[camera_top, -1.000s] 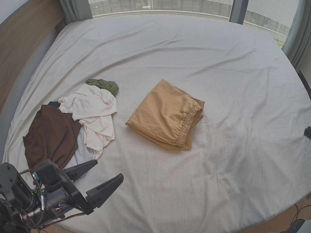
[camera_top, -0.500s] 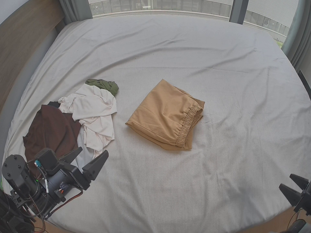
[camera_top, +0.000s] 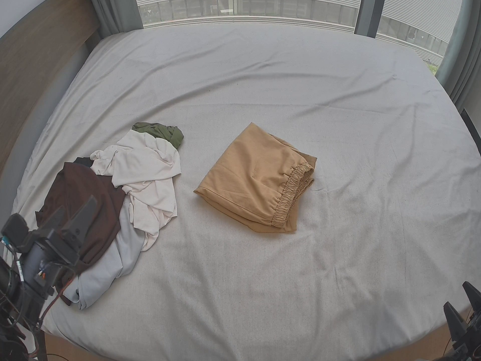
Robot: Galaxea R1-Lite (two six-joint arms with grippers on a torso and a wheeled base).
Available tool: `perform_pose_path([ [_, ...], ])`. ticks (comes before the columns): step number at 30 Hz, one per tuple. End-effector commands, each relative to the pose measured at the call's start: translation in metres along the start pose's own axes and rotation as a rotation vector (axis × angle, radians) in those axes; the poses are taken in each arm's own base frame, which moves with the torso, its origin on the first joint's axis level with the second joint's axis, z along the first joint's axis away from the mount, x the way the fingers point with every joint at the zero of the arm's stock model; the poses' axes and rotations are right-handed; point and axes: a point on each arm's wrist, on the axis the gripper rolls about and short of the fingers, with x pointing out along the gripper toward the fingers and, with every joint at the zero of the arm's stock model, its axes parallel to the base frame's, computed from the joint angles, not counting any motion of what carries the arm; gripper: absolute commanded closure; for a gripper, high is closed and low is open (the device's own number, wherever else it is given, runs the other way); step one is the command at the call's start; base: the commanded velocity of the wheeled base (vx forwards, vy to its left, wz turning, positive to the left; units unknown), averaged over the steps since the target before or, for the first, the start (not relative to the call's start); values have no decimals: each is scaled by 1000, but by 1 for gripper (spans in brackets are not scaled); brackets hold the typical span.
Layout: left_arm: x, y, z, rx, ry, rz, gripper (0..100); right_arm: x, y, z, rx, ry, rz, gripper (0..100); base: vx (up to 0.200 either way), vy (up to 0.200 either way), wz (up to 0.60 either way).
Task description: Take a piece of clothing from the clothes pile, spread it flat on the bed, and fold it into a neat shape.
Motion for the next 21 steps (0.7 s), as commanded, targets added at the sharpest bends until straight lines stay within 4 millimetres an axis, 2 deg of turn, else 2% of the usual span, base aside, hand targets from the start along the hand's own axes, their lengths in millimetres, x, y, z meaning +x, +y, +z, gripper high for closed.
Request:
perform_pose_path([
  [1,-84,23,13,98,-119,105,0,-1,-4,-8,-137,12,-175,0,0,0,0],
  [3,-98,26,7,126,-107,113,0,-1,-4,-10,-153,20,-183,0,0,0,0],
  [4,-114,29,-4,156,-86,131,0,-3,-3,-14,-181,36,-192,0,0,0,0],
  [6,-129,32,-18,193,-49,141,0,-7,-2,-16,-189,1,-176,0,0,0,0],
  [8,-136,33,-25,206,-38,139,0,-7,-2,-16,-188,-5,-174,0,0,0,0],
  [9,-149,34,-42,241,-2,113,0,-7,-2,-16,-189,-8,-173,0,0,0,0],
  [11,-148,37,-49,251,81,144,0,-7,-2,-15,-190,-9,-174,0,0,0,0],
  [16,-149,39,-50,276,83,180,0,-7,-2,-15,-187,-10,-174,0,0,0,0],
  [19,-149,40,-55,390,153,174,0,-7,-2,-16,-178,-11,-177,0,0,0,0],
  [21,-151,41,-56,388,178,152,0,-7,-2,-16,-178,-9,-177,0,0,0,0],
])
